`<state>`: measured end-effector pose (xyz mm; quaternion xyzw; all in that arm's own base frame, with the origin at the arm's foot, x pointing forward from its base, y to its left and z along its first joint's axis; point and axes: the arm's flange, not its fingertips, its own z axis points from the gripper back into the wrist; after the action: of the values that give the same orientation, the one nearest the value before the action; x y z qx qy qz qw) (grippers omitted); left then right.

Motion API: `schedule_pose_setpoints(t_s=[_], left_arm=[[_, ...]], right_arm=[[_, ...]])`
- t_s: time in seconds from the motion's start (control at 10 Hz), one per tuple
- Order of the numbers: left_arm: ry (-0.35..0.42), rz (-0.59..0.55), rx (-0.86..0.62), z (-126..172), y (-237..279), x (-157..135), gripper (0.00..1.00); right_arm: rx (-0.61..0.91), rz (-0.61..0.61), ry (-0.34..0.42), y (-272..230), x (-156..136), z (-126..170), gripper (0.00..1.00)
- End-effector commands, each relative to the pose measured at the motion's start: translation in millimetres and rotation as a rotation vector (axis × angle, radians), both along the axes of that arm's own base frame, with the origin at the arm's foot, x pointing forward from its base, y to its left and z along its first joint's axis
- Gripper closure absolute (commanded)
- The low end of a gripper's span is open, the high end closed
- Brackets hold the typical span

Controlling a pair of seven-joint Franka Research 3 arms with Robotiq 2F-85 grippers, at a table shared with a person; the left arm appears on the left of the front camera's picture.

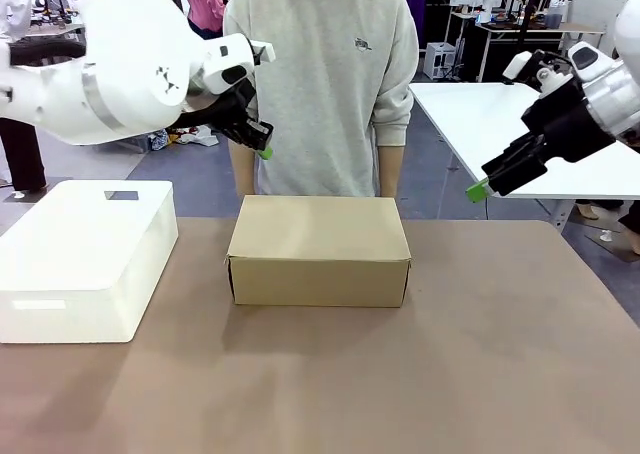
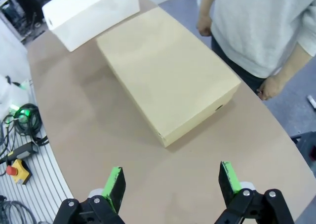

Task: Pack the shoes into the box.
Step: Press down on the lid of the Shoes Box.

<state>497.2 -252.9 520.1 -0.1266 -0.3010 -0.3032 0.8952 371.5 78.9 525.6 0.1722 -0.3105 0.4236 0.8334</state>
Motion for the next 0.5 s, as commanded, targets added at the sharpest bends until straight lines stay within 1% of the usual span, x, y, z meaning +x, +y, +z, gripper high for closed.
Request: schedule_pose_setpoints(t_s=[0.0, 0.4], left_arm=[[0.078, 0.02, 0.001, 1.6, -15.8, 20.6, 1.0], [0.139, 0.016, 0.026, -13.6, -35.2, 31.4, 1.0]], right_arm=[[-0.047, -0.097, -0.026, 4.1, -20.2, 12.9, 0.0], [-0.139, -0.21, -0.131, 6.4, -54.8, 36.8, 0.0]])
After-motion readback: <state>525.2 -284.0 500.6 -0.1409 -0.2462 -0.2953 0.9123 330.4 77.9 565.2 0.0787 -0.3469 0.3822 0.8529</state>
